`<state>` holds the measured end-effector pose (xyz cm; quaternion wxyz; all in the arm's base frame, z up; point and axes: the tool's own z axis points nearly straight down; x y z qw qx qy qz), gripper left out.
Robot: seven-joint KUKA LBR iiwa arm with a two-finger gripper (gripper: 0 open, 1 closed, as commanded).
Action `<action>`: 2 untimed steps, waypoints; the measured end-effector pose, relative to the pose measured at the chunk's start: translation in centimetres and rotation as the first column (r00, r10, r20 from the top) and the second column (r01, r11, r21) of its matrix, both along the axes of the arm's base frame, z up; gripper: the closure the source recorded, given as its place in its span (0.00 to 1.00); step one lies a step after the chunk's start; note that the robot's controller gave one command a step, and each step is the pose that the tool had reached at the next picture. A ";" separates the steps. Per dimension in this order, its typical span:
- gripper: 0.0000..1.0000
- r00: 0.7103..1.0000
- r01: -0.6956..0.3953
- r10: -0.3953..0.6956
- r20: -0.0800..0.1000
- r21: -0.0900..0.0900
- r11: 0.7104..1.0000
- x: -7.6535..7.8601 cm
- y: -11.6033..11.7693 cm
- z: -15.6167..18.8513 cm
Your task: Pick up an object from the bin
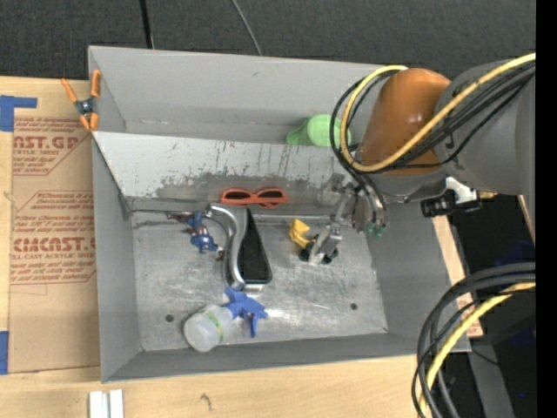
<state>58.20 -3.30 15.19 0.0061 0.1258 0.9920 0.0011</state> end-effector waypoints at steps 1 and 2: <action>1.00 0.877 -0.481 0.481 0.001 0.000 0.877 0.6 -0.4 -5.2; 1.00 0.877 -0.481 0.481 0.002 -0.001 0.877 0.5 -0.3 -5.2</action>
Offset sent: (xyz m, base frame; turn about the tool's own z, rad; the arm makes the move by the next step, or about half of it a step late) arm 0.0000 0.0000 0.0000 0.0000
